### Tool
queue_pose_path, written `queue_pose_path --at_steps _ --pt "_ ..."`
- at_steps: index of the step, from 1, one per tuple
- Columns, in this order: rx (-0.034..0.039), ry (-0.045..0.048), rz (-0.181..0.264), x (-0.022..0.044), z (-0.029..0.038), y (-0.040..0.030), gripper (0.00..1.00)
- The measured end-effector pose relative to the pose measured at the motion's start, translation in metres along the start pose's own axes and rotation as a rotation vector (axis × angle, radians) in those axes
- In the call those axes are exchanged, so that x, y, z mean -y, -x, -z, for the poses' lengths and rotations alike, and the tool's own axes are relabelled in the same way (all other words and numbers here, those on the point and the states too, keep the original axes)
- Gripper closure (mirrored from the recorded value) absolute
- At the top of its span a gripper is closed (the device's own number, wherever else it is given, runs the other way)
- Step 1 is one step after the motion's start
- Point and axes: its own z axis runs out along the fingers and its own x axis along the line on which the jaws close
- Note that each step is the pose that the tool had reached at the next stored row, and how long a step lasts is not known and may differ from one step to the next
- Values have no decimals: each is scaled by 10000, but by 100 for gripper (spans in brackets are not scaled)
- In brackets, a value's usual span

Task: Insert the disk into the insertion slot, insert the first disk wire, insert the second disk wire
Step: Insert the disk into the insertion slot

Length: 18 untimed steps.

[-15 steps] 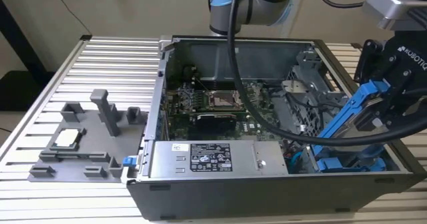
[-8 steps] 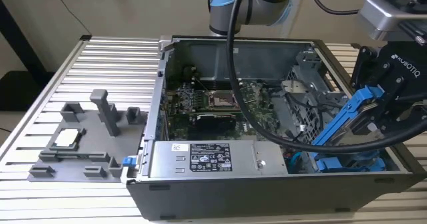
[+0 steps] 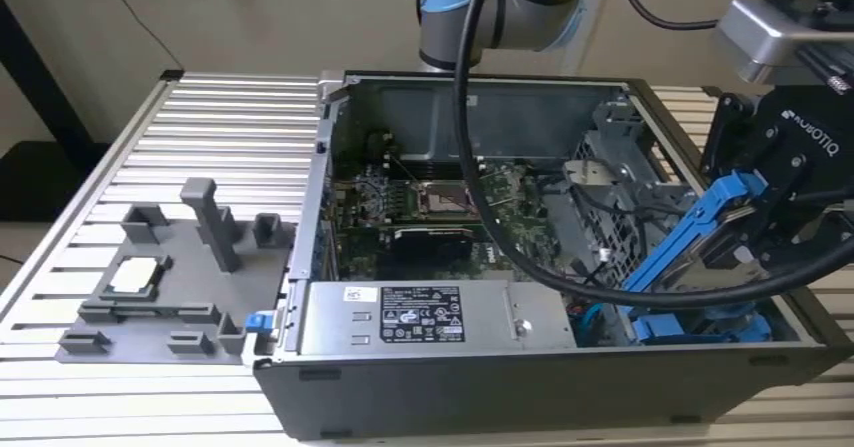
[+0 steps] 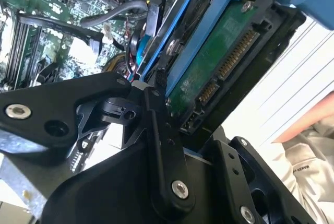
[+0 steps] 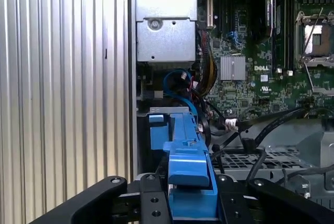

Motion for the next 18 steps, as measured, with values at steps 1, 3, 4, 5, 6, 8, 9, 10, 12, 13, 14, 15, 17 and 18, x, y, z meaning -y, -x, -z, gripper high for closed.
queue_pose_path --at_steps 1,3,4,5,6,8,9,10,12,13,14,15,17,18 --pt "4 2 0 -1 11 0 67" --pt "-20 1 0 -2 52 2 67" --pt "-17 0 1 -1 57 3 67" --pt "-14 -1 1 -2 56 2 67" --pt "-13 -21 2 -2 55 3 67" --pt "0 -141 5 -1 47 3 67" --pt "11 -183 7 -1 42 3 67" --pt "20 -207 7 -1 32 3 67" --pt "20 -211 10 0 16 5 67" --pt "23 -212 9 -1 9 5 67" --pt "24 -212 9 -2 2 6 67" --pt "26 -213 9 -4 -8 9 67" --pt "24 -212 9 -8 -37 12 67" --pt "23 -212 9 -10 -55 13 67"
